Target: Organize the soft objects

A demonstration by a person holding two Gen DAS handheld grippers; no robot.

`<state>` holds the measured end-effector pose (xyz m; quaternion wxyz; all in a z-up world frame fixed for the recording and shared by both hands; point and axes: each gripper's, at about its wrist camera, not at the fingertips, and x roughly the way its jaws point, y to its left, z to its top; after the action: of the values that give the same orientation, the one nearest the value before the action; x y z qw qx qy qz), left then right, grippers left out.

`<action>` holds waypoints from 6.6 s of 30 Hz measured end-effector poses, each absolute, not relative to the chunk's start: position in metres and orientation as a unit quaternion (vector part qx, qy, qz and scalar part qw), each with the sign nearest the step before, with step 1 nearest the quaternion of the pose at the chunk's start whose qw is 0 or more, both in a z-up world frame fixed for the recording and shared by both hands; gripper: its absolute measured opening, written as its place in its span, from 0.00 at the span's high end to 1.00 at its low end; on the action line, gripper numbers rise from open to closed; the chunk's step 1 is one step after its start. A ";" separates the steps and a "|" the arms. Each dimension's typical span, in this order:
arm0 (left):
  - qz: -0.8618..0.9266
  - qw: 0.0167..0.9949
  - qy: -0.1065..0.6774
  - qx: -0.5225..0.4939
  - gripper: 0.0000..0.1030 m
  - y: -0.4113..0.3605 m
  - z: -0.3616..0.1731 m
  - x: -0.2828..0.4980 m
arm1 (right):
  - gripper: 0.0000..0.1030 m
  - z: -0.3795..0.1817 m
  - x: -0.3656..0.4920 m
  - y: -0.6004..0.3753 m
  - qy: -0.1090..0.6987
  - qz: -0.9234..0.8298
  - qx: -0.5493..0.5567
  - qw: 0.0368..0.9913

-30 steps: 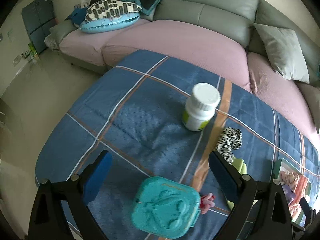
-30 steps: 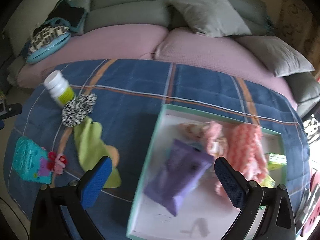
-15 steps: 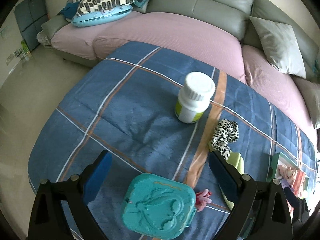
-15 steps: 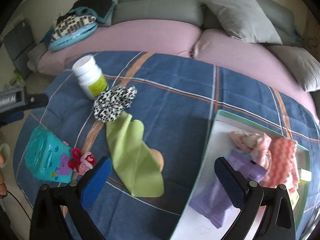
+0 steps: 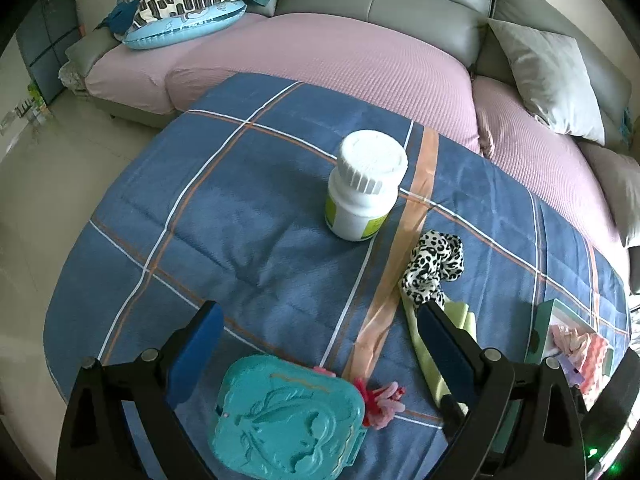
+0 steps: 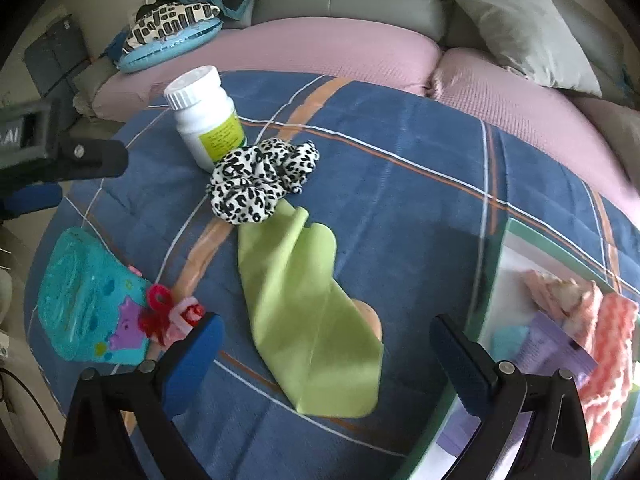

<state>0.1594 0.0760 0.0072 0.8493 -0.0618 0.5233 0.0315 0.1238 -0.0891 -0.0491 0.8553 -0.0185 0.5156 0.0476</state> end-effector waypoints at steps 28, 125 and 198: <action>-0.012 0.828 0.554 -0.085 0.19 0.041 -0.022 0.204 | 0.32 -0.078 0.159 -0.079 0.524 0.087 0.003 0.847; -0.108 0.877 0.456 -0.105 0.84 -0.006 0.057 0.138 | 0.94 0.037 0.079 -0.250 0.357 0.000 0.207 0.911; -0.278 0.786 0.532 0.146 0.83 -0.240 -0.021 0.043 | 0.91 -0.028 0.008 -0.355 0.502 -0.152 0.235 0.818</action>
<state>0.0427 -0.2400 -0.0207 0.7865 0.1459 0.5316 -0.2784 0.0083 -0.3549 -0.0280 0.8185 0.2354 0.5017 -0.1515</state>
